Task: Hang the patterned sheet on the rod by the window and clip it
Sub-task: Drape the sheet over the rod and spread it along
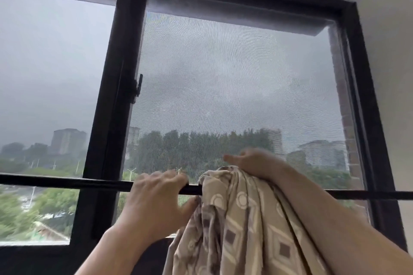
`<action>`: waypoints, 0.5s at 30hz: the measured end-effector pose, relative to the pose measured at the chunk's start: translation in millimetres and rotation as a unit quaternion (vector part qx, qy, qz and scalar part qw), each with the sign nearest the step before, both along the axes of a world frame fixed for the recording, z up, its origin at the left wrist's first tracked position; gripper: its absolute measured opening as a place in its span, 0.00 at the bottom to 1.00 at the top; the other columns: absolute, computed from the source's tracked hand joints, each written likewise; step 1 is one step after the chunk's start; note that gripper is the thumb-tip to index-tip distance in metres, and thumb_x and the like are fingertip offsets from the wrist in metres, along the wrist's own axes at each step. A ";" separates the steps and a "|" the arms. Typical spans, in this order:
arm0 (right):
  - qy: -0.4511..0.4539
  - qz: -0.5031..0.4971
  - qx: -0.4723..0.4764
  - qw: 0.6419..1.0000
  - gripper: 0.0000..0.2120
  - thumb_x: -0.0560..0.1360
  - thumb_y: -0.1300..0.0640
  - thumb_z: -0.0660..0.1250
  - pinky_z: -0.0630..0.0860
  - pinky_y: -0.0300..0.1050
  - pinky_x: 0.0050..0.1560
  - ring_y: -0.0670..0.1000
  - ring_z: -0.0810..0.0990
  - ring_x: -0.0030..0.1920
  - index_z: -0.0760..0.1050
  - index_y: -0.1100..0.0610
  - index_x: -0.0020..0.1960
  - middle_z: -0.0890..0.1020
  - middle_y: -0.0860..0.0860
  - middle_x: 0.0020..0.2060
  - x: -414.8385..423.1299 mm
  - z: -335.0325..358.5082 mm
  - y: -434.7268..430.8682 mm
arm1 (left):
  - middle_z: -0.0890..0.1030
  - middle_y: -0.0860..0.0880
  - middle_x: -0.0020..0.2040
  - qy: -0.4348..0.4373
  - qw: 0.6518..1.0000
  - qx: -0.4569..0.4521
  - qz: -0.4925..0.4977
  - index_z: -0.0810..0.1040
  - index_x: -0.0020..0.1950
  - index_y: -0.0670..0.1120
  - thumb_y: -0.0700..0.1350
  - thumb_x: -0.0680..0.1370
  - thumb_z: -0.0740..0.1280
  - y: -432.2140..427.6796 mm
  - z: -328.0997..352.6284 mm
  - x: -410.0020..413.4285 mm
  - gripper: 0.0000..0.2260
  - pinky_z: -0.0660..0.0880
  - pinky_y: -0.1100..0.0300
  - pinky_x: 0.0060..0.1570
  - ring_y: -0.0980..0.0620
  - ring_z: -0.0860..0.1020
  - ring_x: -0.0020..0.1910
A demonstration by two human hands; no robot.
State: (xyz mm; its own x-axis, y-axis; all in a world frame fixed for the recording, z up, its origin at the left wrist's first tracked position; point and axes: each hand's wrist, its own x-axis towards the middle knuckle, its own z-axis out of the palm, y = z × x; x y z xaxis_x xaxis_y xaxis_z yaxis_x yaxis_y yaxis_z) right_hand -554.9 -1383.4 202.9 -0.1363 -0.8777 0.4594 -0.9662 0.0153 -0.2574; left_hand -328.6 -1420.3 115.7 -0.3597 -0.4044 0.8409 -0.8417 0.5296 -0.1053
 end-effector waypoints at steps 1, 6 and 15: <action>0.030 -0.038 -0.080 0.996 0.30 0.70 0.25 0.56 0.74 0.45 0.48 0.52 0.80 0.49 0.79 0.51 0.45 0.82 0.51 0.48 5.2 -4.0 13.6 | 0.75 0.60 0.44 0.005 1.000 -0.002 0.001 0.75 0.55 0.57 0.73 0.68 0.45 0.8 0.3 -0.3 0.31 0.67 0.57 0.51 0.58 0.75 0.47; 0.047 -0.119 -0.122 0.984 0.51 0.60 0.17 0.48 0.53 0.59 0.74 0.60 0.51 0.76 0.47 0.44 0.75 0.50 0.56 0.76 47.4 -90.2 80.8 | 0.78 0.60 0.45 0.022 1.000 0.001 -0.002 0.78 0.56 0.58 0.70 0.69 0.43 -0.1 -1.8 -1.5 0.32 0.63 0.58 0.49 0.58 0.77 0.49; -0.021 -0.055 -0.175 0.983 0.36 0.73 0.35 0.58 0.56 0.59 0.74 0.64 0.46 0.76 0.41 0.39 0.73 0.43 0.57 0.76 26.0 -122.0 44.7 | 0.69 0.63 0.71 -0.058 0.992 0.096 -0.055 0.42 0.73 0.72 0.75 0.70 0.44 10.8 24.3 -11.3 0.32 0.71 0.57 0.56 0.57 0.75 0.62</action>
